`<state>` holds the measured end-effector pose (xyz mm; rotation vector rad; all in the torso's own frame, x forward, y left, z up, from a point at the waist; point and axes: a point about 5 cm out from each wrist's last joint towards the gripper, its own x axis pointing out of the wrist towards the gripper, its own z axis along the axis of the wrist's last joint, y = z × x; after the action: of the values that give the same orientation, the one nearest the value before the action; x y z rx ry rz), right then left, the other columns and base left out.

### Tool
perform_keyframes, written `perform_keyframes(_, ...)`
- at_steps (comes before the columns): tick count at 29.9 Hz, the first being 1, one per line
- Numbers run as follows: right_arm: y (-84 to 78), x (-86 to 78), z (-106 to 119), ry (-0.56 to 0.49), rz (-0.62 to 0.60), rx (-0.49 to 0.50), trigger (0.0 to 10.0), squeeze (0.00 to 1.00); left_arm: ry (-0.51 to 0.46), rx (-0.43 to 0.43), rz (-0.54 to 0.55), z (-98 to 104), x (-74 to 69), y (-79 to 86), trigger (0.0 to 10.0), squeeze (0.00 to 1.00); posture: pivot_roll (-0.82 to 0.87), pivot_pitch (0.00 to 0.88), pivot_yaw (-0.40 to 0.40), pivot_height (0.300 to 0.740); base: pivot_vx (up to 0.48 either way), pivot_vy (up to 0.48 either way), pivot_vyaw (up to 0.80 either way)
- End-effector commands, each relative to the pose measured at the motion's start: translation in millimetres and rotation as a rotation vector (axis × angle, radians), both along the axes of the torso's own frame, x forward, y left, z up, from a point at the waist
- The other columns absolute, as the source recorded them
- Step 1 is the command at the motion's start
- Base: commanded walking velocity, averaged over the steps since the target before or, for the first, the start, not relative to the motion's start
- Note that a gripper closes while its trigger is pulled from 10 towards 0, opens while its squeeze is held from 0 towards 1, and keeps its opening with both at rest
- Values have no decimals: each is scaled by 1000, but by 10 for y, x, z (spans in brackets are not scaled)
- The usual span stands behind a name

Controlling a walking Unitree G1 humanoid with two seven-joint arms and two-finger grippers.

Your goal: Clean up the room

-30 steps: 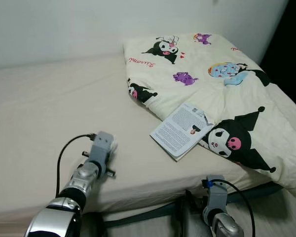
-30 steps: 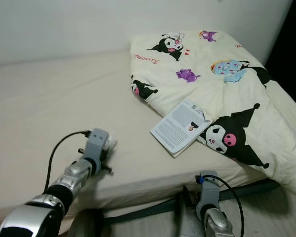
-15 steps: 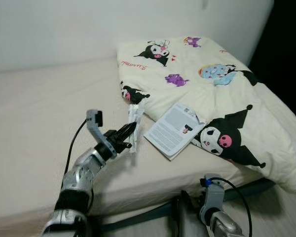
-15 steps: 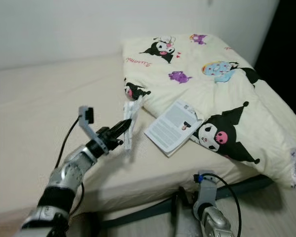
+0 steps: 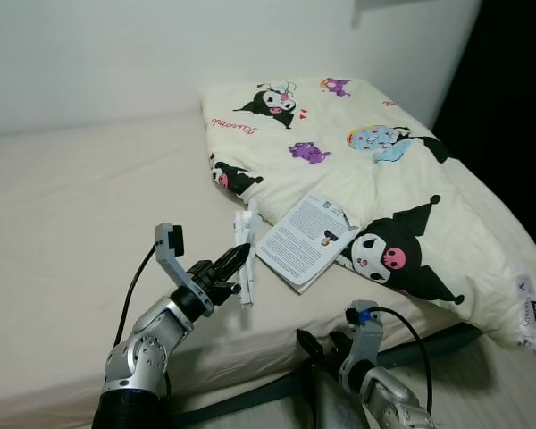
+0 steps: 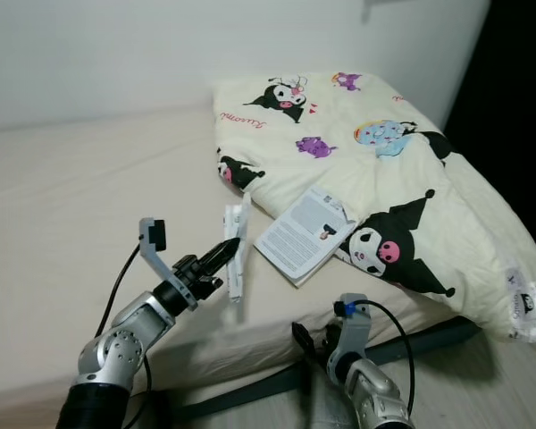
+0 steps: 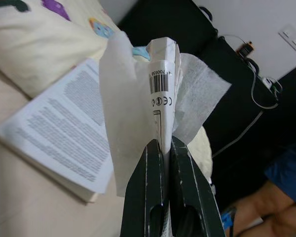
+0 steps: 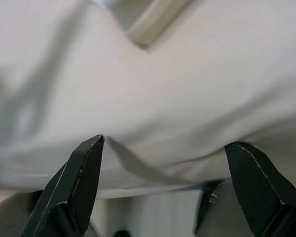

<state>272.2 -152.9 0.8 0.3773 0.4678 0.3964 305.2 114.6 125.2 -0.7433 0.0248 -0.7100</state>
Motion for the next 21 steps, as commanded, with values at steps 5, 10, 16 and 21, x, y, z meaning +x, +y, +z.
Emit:
perform_keyframes(5, 323, 71, 348, -157, 265, 128, 10000, 0, 15, 15, -15, 7, -52, -50, 10000, 0, -106, 26, -16, 605, -288, 0, 0)
perform_keyframes(10, 315, 70, 535, -223, 294, 236, 10000, 0, 29, 11, -3, -5, -45, -62, 10000, 0, -112, 21, -13, 630, 0, 0, 0)
perform_keyframes(16, 265, 121, 585, -234, 267, 226, 10000, 0, 46, 40, 19, -6, 0, -63, 10000, 0, -114, 15, -17, 650, -96, 0, 0)
perform_keyframes(21, 207, 150, 538, -202, 220, 184, 10000, 0, 74, 25, 80, -34, 46, -17, 10000, 0, -108, 11, -22, 675, -183, 0, 0)
